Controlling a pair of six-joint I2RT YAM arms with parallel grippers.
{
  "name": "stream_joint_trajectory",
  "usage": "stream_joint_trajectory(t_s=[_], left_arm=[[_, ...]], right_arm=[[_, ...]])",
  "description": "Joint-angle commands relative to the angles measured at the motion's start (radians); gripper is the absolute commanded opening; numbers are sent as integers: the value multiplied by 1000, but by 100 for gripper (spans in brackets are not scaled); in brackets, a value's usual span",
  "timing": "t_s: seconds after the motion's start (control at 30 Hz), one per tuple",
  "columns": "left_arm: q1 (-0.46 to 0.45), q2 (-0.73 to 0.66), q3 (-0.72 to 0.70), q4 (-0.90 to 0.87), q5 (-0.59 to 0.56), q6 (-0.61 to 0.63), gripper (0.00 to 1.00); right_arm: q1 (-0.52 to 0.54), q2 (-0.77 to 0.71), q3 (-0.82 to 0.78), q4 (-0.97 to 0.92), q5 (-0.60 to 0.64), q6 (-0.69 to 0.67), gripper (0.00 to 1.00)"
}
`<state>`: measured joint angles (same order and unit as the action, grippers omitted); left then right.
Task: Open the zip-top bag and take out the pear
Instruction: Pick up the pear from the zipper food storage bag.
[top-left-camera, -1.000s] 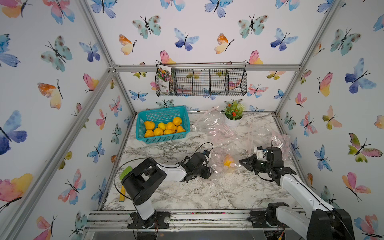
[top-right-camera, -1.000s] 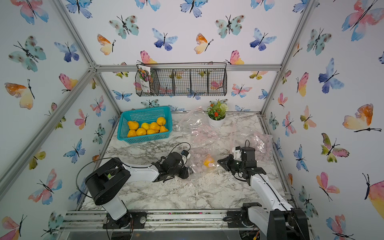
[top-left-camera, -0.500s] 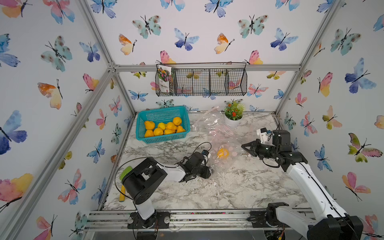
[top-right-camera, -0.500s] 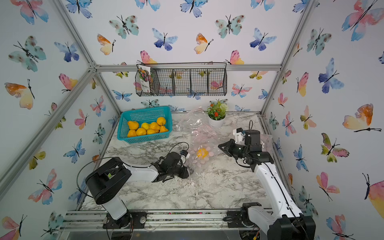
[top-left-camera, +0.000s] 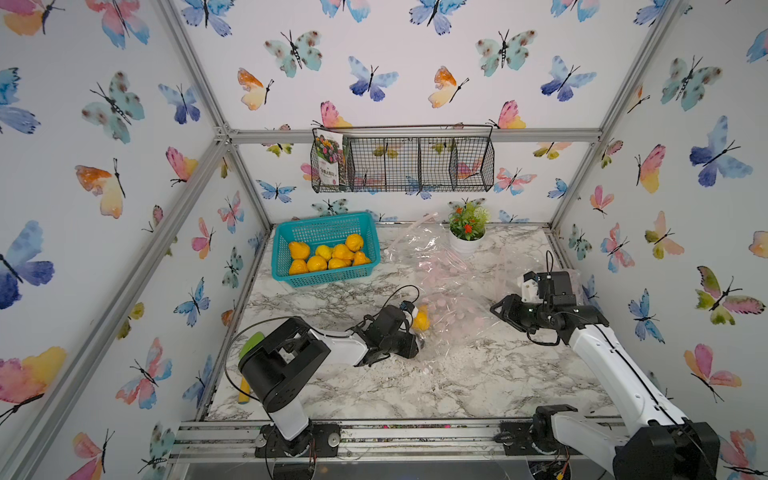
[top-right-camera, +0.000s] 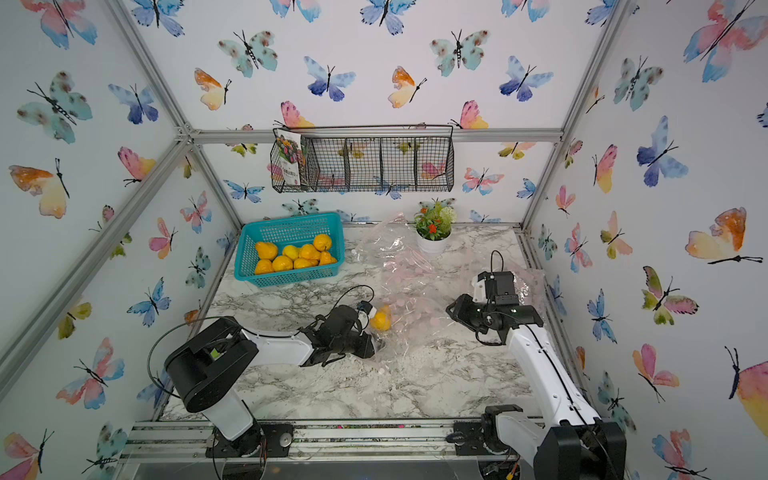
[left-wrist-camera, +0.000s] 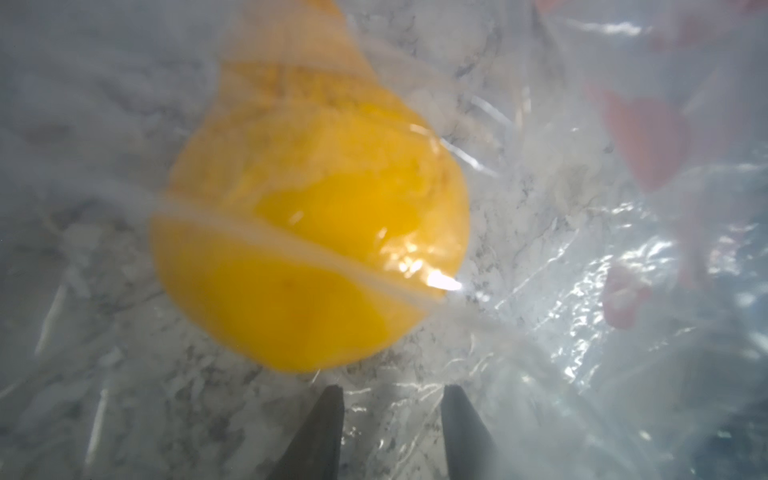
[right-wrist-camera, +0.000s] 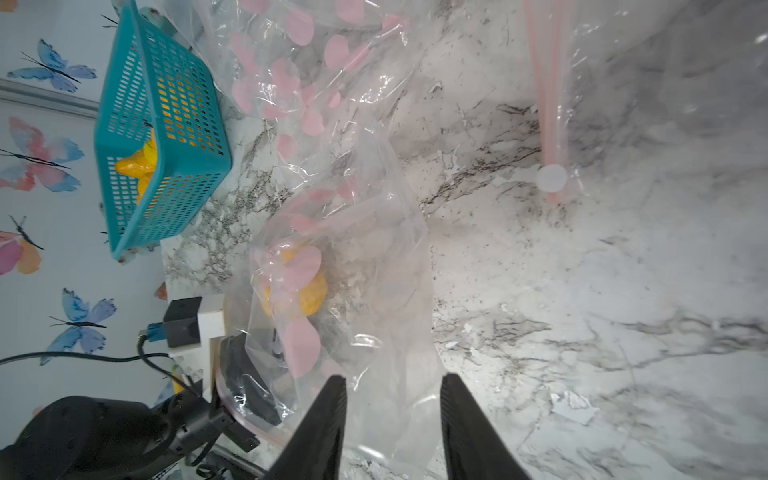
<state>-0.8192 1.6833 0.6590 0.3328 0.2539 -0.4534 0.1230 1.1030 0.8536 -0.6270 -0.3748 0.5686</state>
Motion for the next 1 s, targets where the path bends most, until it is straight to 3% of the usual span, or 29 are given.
stream_joint_trajectory(t_s=[0.0, 0.17, 0.27, 0.4, 0.53, 0.7, 0.8, 0.97], left_arm=[[5, -39, -16, -113, -37, -4, 43], [5, -121, -16, -145, -92, -10, 53], [5, -168, -2, -166, -132, -7, 60], [4, -207, 36, -220, -198, 1, 65], [6, -209, 64, -258, -259, 6, 70], [8, -170, 95, -240, -250, 15, 74], [7, -145, 115, -207, -194, 25, 76], [3, -125, 126, -180, -146, 21, 76]], right_arm=[[-2, 7, 91, -54, 102, -60, 48], [15, 49, 133, 16, -21, -93, 49], [90, 122, 152, 74, -96, -118, 48], [256, 250, 244, 125, -74, -135, 48], [349, 394, 310, 183, -61, -130, 46], [370, 561, 354, 215, -30, -142, 42], [374, 646, 379, 147, 43, -160, 34], [376, 636, 287, 119, 108, -154, 30]])
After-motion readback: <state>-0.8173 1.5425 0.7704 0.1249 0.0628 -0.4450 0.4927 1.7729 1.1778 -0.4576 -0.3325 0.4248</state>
